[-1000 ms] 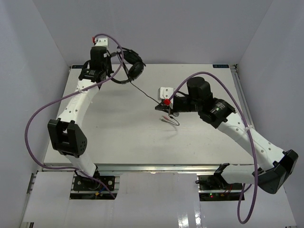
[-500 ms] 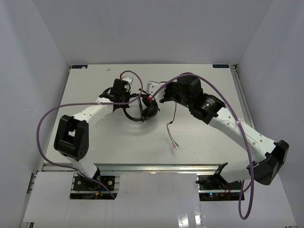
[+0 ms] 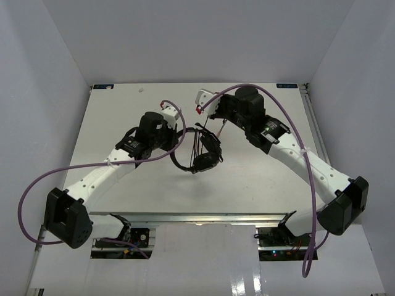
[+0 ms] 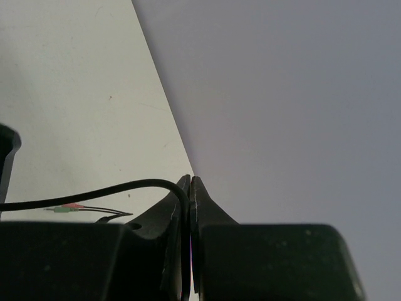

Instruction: Wrap the headphones

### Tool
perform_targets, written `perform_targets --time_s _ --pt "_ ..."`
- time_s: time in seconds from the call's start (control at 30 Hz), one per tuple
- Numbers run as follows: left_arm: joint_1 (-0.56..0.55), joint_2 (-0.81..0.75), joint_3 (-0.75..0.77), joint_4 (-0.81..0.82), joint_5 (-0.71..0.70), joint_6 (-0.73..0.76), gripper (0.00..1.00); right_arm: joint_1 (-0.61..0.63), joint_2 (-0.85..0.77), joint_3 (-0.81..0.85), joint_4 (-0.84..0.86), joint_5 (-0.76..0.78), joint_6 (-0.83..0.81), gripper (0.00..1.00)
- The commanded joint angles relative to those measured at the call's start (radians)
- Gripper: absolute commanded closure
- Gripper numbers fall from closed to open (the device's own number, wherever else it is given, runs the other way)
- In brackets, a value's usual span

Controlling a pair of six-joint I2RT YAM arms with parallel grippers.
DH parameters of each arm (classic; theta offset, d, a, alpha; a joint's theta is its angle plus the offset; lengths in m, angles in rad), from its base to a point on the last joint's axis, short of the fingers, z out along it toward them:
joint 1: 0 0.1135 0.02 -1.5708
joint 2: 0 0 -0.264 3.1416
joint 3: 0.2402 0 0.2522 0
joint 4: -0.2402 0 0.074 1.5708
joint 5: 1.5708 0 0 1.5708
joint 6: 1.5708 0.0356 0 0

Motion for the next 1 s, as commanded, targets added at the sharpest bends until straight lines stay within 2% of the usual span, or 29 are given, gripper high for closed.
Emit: perform_targets --time_s 0.0,0.3,0.77,0.97 --pt "-0.067 -0.065 -0.001 0.003 0.109 -0.003 1.00 -0.013 0.039 0.050 0.066 -0.082 0.080 0.92" --pt "-0.157 -0.072 0.006 -0.011 0.107 -0.029 1.00 -0.039 0.111 0.117 0.066 -0.116 0.130 0.92" --pt "-0.183 -0.149 0.119 -0.042 0.135 -0.061 1.00 -0.267 0.122 0.016 0.060 -0.296 0.282 0.92" --pt "-0.192 -0.143 0.181 -0.057 0.179 -0.057 1.00 -0.300 0.144 -0.001 0.053 -0.381 0.315 0.92"
